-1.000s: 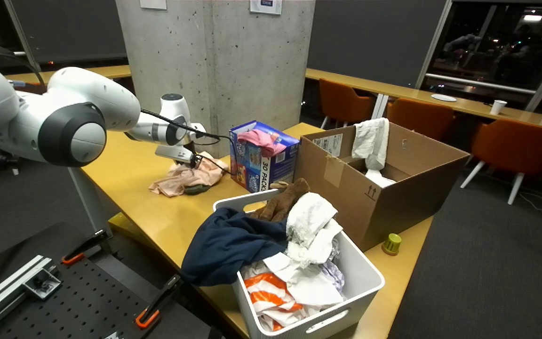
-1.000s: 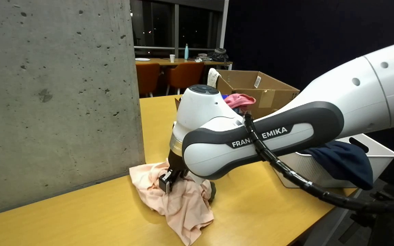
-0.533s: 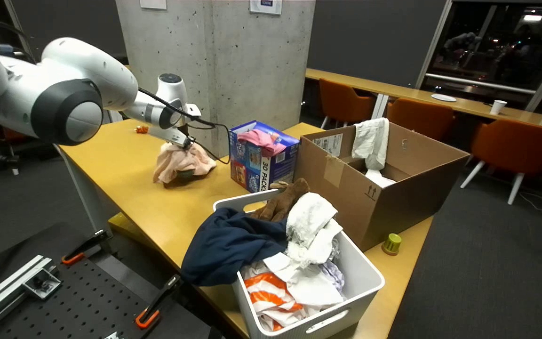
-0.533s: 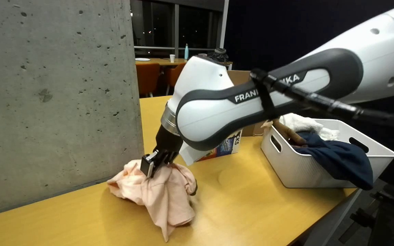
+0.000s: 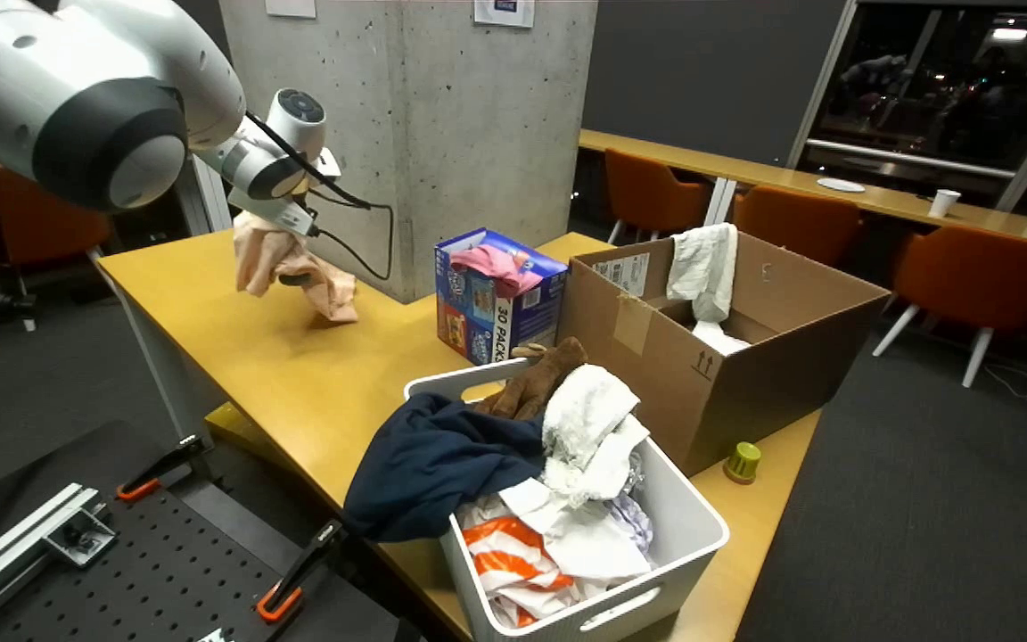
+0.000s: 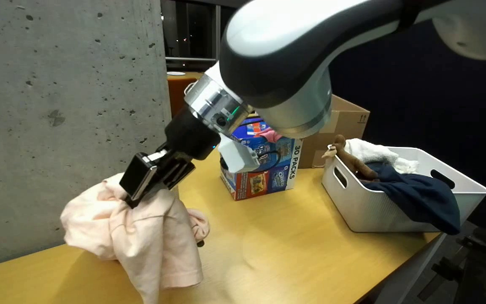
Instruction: Wrap the reddish with the pink shirt and put them inside the white basket
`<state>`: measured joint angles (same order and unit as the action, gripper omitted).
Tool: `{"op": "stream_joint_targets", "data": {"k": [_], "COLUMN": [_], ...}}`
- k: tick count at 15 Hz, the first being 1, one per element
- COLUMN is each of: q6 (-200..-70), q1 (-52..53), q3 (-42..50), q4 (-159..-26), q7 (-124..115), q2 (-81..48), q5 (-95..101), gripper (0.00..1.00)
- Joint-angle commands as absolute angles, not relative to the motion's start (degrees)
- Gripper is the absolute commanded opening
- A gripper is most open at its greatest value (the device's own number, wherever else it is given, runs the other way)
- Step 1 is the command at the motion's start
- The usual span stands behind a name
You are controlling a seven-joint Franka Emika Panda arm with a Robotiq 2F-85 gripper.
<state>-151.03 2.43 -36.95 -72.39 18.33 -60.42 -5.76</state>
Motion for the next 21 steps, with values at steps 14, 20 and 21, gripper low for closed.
{"op": "stream_joint_targets", "data": {"k": [14,20,21], "q6": [-165.84,-172.42,-173.12], "q1": [-26.85,-12.06,-8.84], "q3": [-52.99,-39.11,-35.96], "q4": [-111.00,-112.63,-112.40], "q7": [30.15,19.25,17.31], "q2": [-52.03,-44.38,-43.21], "q5": [-15.01,-6.77,-5.69], "gripper": [0.06,0.06,0.06]}}
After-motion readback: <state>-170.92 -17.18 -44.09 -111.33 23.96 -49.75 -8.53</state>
